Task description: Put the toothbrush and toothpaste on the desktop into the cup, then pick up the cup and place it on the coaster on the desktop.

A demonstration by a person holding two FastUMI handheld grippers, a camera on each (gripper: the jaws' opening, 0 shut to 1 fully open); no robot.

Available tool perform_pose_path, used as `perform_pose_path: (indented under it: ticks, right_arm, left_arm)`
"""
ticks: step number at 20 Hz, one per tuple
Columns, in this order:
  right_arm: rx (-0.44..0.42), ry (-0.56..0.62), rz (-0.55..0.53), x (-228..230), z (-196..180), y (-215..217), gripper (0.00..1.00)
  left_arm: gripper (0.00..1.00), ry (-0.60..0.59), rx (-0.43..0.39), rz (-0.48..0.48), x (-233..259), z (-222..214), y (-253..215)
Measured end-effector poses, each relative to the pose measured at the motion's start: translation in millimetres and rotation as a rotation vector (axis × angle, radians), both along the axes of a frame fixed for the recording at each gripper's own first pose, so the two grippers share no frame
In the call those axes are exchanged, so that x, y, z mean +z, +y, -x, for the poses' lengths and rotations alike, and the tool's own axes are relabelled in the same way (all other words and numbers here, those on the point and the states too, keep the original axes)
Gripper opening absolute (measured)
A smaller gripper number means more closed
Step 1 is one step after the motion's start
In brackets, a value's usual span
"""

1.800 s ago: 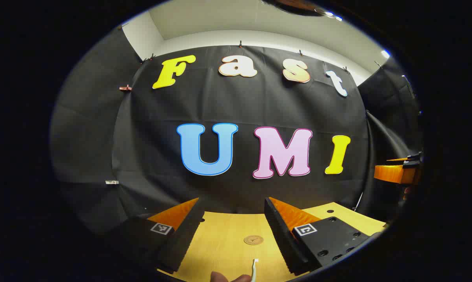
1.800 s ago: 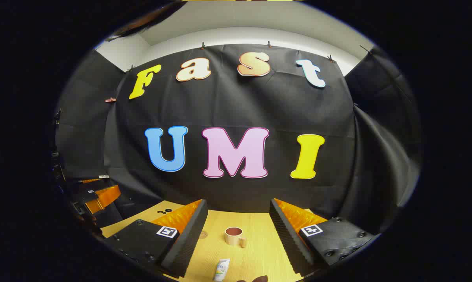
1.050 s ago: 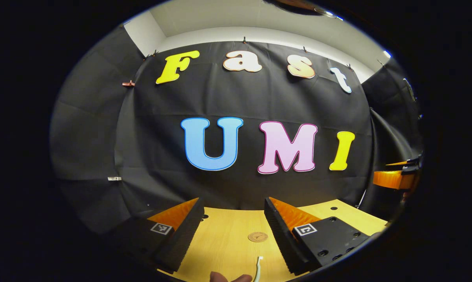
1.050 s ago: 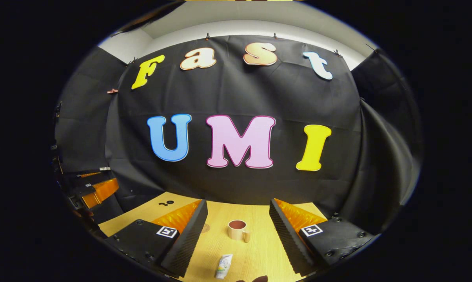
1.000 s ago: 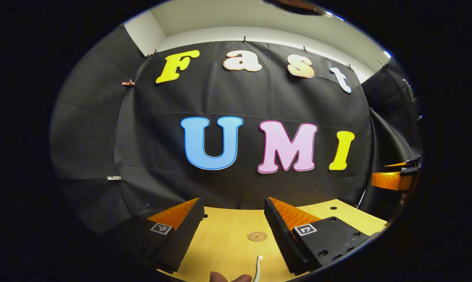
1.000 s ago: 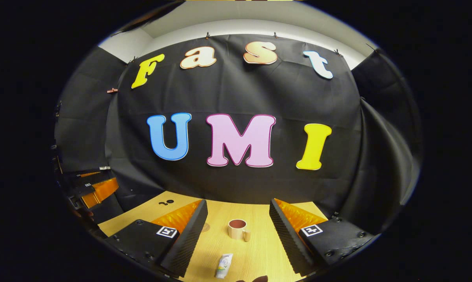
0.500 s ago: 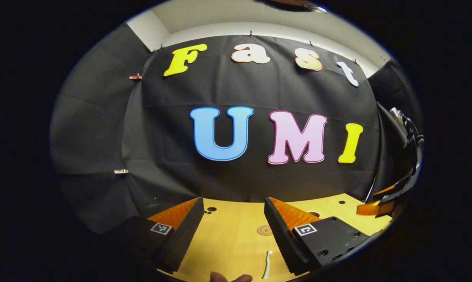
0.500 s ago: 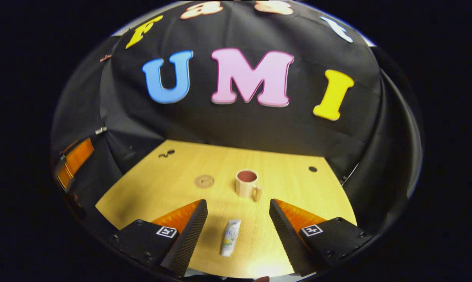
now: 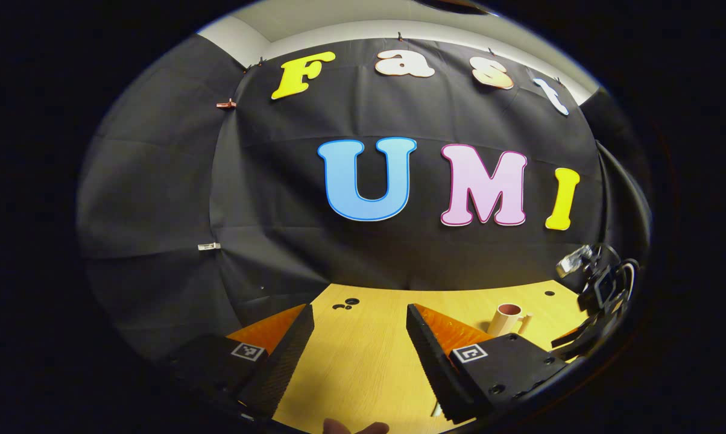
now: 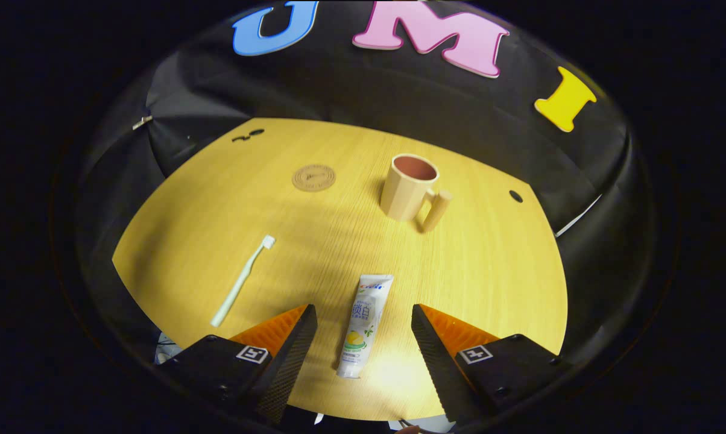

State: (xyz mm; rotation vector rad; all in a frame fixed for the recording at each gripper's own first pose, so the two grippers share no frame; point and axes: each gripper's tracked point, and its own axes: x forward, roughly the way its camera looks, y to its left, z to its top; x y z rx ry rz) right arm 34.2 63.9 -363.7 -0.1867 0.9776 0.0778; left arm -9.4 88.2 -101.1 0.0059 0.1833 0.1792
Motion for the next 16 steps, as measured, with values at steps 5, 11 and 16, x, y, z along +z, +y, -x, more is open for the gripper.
perform_pose_path:
  ticks: [5,11,16]
  right_arm:
    - [0.001,0.111,0.095,-54.0,-5.0,-14.3,0.96]
    - [-0.037,0.174,0.099,-72.9,-13.5,-18.9,0.78]
    - [-0.063,0.219,0.063,-77.1,-11.0,-19.9,0.48]
  left_arm:
    - [0.97,0.017,0.016,0.01,-7.7,5.6,3.4]
    - [0.97,0.041,0.045,0.018,-17.5,13.2,8.4]
    - [0.97,0.046,0.057,0.019,-17.8,14.3,6.4]
